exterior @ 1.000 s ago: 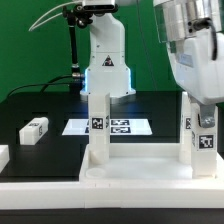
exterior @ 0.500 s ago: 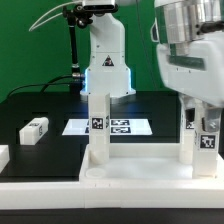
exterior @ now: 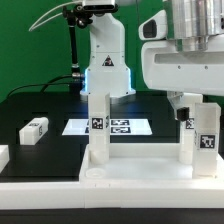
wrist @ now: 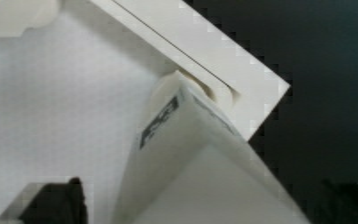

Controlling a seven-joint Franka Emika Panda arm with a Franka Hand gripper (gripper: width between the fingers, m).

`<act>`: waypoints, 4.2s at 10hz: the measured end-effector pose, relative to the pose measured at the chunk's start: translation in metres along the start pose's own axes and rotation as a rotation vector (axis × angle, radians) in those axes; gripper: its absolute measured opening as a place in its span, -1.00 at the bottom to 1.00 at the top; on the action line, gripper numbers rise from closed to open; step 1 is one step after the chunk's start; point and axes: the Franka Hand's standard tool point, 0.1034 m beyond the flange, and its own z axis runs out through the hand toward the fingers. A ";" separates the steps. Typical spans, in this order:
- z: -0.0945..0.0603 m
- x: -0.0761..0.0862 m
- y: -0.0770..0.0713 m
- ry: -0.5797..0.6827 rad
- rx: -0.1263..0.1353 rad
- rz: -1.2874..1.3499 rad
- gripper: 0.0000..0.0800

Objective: Assemble desk

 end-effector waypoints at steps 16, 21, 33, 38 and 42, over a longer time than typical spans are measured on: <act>-0.003 0.014 0.000 0.047 -0.004 0.187 -1.00; -0.007 -0.002 -0.004 0.092 0.005 -0.331 0.17; 0.004 -0.015 -0.002 0.072 -0.008 -0.202 -0.26; 0.004 -0.013 0.001 0.051 0.001 0.242 -0.26; 0.008 -0.016 -0.007 -0.019 0.097 0.911 -0.26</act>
Offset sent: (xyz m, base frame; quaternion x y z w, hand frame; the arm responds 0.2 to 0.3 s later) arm 0.0000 0.0000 0.0000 0.0000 0.0000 0.0650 0.9979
